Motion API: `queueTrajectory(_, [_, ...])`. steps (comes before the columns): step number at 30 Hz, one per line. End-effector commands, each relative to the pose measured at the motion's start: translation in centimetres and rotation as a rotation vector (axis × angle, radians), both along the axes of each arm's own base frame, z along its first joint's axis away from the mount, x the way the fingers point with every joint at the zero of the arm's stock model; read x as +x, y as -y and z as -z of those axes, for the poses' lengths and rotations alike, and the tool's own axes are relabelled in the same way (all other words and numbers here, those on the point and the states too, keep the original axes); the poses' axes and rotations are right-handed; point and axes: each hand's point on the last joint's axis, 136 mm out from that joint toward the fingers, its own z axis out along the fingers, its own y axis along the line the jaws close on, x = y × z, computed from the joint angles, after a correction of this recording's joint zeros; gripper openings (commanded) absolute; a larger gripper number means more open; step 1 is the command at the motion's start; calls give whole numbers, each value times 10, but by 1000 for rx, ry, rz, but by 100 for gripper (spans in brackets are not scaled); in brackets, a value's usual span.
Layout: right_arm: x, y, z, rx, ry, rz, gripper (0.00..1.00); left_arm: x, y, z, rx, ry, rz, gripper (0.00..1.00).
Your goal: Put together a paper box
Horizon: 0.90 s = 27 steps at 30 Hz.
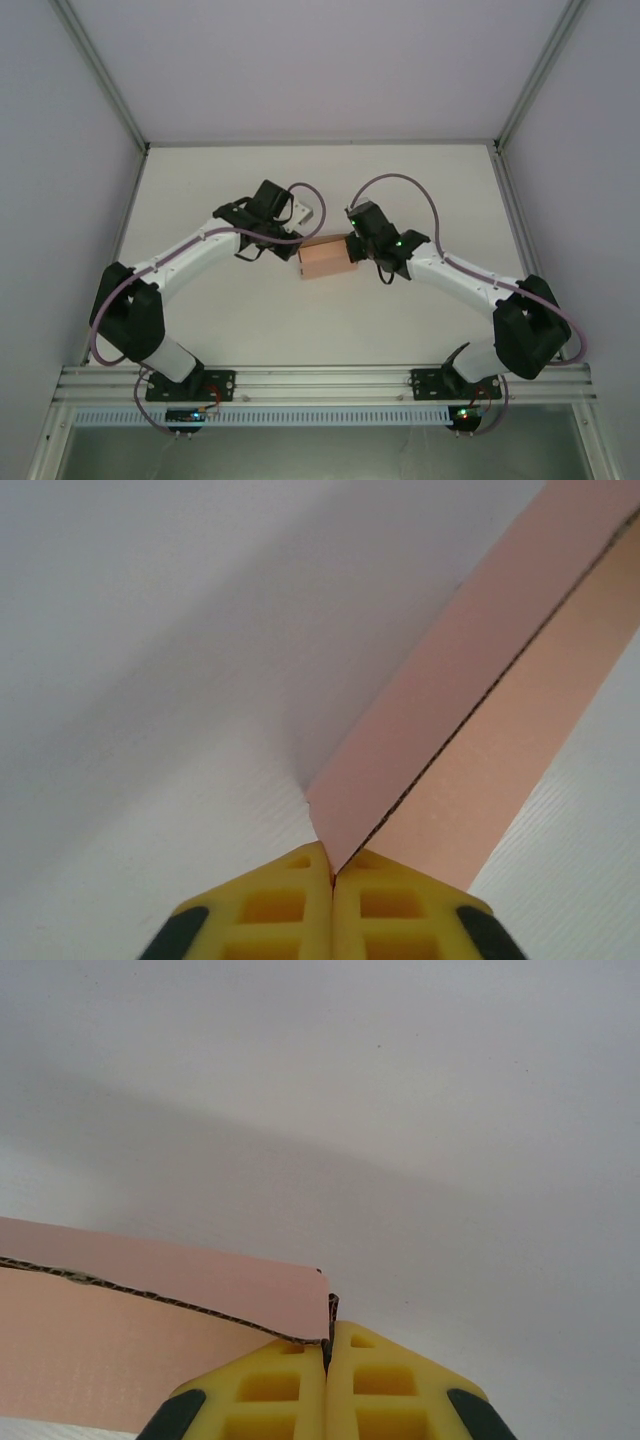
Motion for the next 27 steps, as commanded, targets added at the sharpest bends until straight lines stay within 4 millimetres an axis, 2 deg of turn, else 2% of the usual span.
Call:
queueTrajectory(1, [-12,11,21,-95,-39,15,0,4,6,-12,-50,-44,-84,0])
queueTrajectory(8, [-16,17,19,-170,48,138,0,1,10,-24,-118,-239,-316,0])
queueTrajectory(13, [-19,12,20,-182,75,177,0,-5,14,-23,-146,-320,-398,3])
queueTrajectory(16, [-23,8,22,-191,75,192,0,-3,6,-14,-129,-317,-478,1])
queueTrajectory(20, [-29,5,23,-195,79,217,0,-4,8,-3,-157,-342,-555,0])
queueTrajectory(24, [-36,6,25,-199,85,226,0,-7,7,3,-88,-234,-552,0])
queueTrajectory(27, [-37,10,24,-194,99,255,0,-12,-1,18,-15,-169,-585,0])
